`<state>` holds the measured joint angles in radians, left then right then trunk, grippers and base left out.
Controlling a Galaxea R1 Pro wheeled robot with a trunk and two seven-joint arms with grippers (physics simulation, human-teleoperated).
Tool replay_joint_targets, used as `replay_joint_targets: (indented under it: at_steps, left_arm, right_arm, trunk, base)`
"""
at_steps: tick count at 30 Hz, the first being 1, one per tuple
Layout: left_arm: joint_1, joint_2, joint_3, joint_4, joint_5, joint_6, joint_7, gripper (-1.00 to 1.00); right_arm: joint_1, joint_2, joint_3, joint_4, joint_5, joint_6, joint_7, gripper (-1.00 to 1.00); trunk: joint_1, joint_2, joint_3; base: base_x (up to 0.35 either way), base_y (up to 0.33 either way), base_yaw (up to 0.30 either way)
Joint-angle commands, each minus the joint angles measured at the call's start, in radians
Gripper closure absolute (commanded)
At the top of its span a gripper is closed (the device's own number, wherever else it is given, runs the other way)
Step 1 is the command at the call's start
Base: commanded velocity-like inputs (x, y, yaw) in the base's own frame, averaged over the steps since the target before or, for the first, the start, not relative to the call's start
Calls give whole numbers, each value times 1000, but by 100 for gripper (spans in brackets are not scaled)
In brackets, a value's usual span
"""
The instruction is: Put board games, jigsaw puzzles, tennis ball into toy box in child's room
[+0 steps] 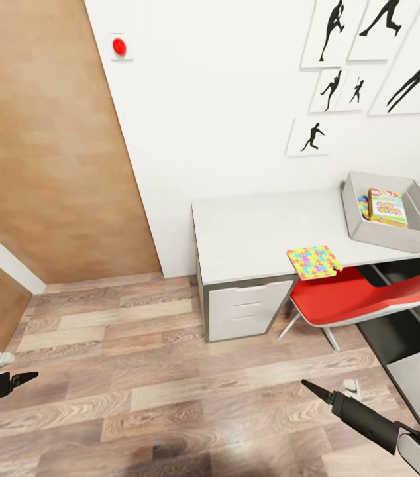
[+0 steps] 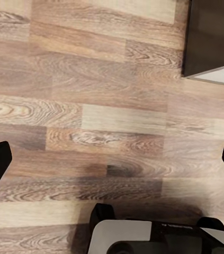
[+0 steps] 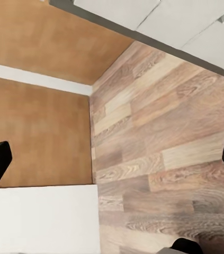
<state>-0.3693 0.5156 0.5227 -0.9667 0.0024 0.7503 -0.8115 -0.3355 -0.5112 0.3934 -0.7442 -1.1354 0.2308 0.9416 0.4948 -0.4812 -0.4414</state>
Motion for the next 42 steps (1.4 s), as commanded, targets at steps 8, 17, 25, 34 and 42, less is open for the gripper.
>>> replay_joint_targets:
  at_steps: [8, 17, 25, 34, 42]
  left_arm:
    - [-1, 0, 2, -3, 1, 8, -6, -100]
    - [-1, 1, 7, -5, 1, 7, -71, -100]
    - [-1, 6, 10, -6, 1, 7, -220, -100]
    - [-1, 14, 21, -11, -2, 7, -514, -100]
    - [-2, 14, 22, -10, -2, -2, -650, -100]
  right_arm:
    - [-1, -8, 4, 1, -10, 9, 65, -100]
    - [0, -14, 4, 1, -13, 7, 102, -100]
    - [0, -31, 4, 6, -14, 6, 149, -100]
    - [0, -40, 3, 43, -17, 3, 220, -100]
    - [0, -40, -19, 83, -18, -2, 271, -100]
  trunk:
    - [0, -1, 12]
    - [0, -1, 26]
    - [0, -1, 39]
    - [0, -1, 54]
    - [0, -1, 67]
  base:
    - [0, 0, 0]
    - [0, 0, 0]
    - [0, 0, 0]
    - [0, 0, 0]
    - [0, 0, 0]
